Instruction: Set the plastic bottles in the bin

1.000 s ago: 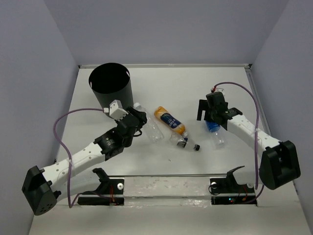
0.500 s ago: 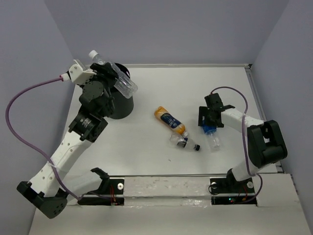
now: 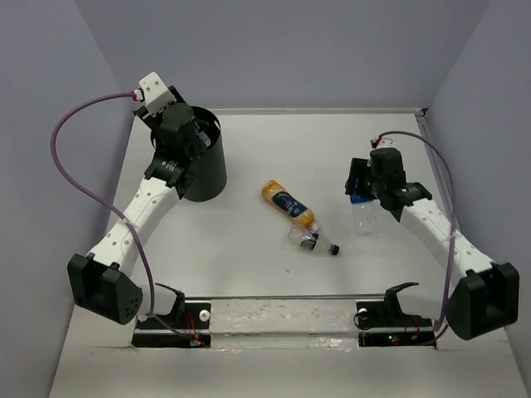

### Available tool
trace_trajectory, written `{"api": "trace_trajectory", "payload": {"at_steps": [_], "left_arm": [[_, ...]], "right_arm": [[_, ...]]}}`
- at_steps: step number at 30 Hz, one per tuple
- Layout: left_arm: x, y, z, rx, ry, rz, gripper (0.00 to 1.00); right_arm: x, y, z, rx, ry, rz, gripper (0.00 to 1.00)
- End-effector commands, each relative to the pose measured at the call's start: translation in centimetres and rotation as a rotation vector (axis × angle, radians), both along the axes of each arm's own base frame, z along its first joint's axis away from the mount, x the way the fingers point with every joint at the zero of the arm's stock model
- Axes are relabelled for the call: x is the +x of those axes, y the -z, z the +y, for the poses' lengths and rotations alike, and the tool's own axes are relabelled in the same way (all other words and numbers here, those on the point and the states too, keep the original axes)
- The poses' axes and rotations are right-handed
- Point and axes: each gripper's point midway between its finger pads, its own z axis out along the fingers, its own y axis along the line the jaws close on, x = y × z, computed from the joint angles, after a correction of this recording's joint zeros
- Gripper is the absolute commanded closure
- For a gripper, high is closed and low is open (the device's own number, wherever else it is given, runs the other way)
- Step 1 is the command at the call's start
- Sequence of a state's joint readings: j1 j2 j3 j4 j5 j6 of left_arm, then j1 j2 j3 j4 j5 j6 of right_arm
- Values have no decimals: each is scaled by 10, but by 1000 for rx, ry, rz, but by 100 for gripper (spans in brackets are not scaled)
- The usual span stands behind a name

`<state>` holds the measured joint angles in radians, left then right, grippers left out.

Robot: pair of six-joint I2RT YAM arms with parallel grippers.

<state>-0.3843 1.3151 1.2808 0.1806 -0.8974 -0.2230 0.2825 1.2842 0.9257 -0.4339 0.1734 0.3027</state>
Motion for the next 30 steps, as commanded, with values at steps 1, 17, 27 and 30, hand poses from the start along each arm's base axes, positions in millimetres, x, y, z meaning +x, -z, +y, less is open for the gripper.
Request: {"api": "trace_trajectory", "payload": {"at_steps": [1, 17, 27, 30], "left_arm": [[-15, -37, 31, 47, -200, -106, 77], [6, -17, 23, 91, -193, -58, 6], [-60, -38, -27, -146, 326, -44, 1], [-79, -11, -45, -173, 460, 12, 2]], "right_arm": [[8, -103, 17, 114, -48, -292, 48], [-17, -318, 204, 515, -534, -759, 50], [-3, -364, 293, 657, -663, -880, 50], [7, -370, 317, 653, -689, -918, 50]]}}
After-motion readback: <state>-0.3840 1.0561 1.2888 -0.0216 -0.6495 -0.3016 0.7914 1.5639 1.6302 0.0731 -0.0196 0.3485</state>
